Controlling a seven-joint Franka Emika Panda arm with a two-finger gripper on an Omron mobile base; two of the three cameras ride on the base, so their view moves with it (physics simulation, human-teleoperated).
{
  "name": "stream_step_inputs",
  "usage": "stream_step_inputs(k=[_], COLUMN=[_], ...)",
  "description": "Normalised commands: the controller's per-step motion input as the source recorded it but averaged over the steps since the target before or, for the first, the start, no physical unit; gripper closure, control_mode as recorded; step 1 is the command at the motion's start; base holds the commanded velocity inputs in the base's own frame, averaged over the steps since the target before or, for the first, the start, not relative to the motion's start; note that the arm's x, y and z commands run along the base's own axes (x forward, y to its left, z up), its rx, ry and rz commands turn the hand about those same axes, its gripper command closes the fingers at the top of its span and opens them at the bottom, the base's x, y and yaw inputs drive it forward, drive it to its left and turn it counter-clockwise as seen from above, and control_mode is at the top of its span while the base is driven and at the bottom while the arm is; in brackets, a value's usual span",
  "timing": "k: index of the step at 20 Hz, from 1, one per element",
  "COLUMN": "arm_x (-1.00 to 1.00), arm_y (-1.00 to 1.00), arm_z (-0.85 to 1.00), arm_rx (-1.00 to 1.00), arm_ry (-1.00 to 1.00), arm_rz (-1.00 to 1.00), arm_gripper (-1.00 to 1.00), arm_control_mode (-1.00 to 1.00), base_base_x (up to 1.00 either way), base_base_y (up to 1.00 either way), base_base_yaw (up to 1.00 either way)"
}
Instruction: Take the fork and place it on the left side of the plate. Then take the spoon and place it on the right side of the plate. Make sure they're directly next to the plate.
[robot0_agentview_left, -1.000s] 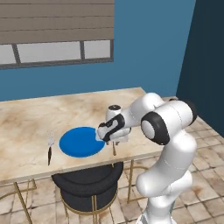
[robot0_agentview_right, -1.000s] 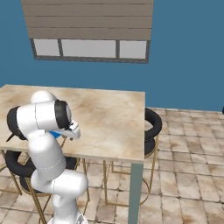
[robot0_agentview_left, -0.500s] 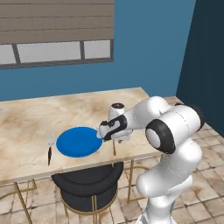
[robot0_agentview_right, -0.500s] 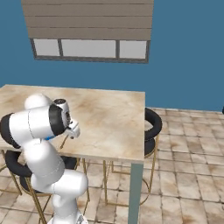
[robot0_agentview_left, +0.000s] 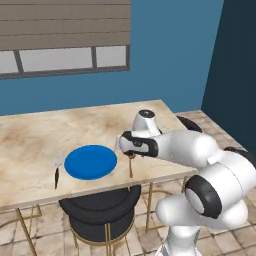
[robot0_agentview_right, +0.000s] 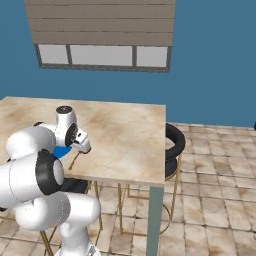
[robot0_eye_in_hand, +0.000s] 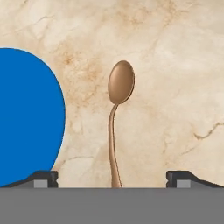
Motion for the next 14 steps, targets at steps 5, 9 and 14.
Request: stream_step_inputs(k=[5, 9, 14], arm_x=[-0.37, -0.48, -0.55], arm_y=[0.0, 0.02, 0.04], arm_z=[0.89, 0.91, 0.94], arm_rx=[0.01, 0.0, 0.0], arm_ry=[-0.03, 0.0, 0.0], arm_rz=[-0.01, 0.0, 0.0], arm_gripper=[-1.0, -1.0, -1.0], arm_control_mode=[-1.0, -1.0, -1.0], base_base_x=[0.0, 0.0, 0.0], base_base_y=[0.0, 0.0, 0.0], base_base_yaw=[0.0, 0.0, 0.0])
